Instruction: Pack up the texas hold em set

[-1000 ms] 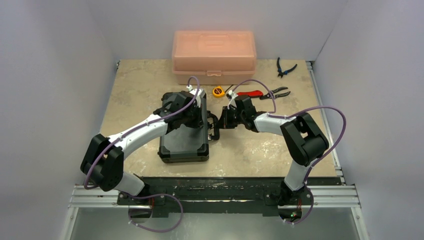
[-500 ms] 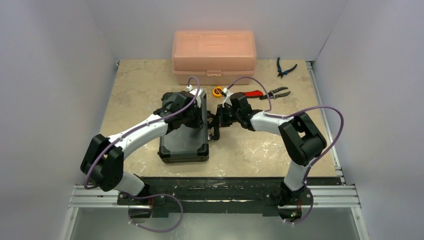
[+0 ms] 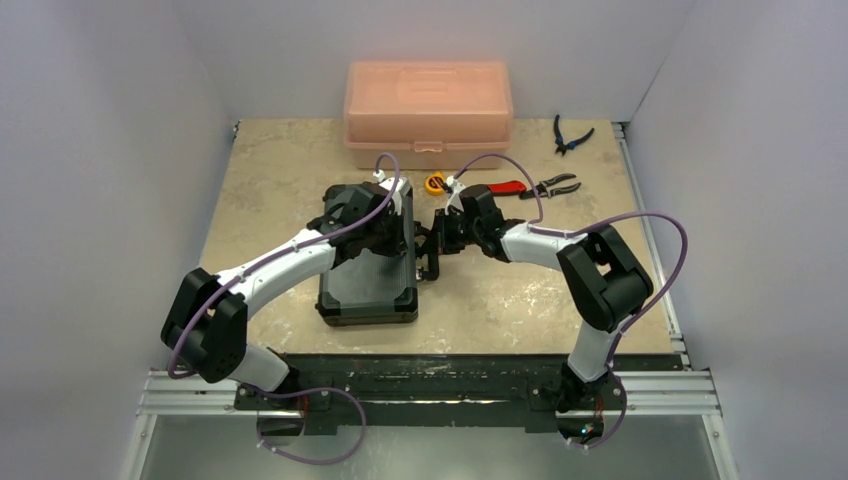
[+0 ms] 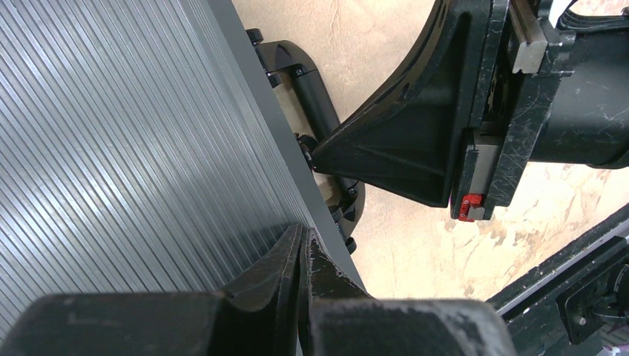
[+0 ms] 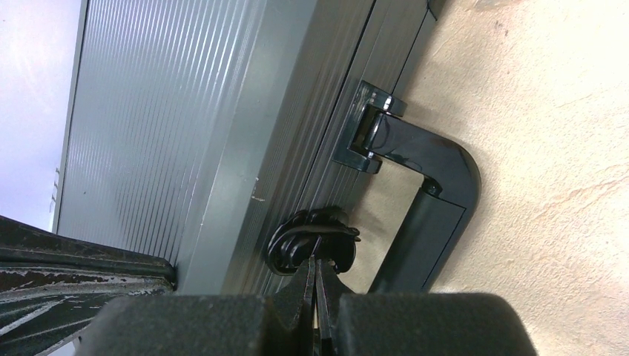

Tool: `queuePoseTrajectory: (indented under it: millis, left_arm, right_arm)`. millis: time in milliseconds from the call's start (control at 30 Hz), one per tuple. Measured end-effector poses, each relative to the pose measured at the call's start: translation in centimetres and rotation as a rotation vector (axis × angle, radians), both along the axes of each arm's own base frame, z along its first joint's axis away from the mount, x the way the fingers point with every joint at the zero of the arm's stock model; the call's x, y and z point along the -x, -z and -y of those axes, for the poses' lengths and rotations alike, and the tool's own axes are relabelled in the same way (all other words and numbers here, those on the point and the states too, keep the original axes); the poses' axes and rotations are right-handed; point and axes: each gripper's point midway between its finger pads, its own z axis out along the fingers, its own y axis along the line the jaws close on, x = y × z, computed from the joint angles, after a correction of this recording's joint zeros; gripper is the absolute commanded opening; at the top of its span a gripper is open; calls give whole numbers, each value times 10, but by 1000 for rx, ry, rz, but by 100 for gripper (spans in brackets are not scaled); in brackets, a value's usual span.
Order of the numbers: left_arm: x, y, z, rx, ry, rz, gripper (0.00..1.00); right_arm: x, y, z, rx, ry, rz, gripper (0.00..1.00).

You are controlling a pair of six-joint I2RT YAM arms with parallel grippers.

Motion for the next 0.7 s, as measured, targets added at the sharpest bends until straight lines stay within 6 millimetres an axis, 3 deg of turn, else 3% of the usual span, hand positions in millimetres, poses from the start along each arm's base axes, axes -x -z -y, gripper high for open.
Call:
queuePoseTrajectory:
  millis: [600,700]
  left_arm:
    - [0,0,0,-6,-1,3,0]
    - [0,1,0,-7,-1,2,0]
  right_arm:
    - [-1,6,0,35,-9,-36,0]
    - [-12,26,1,79,18,-36,0]
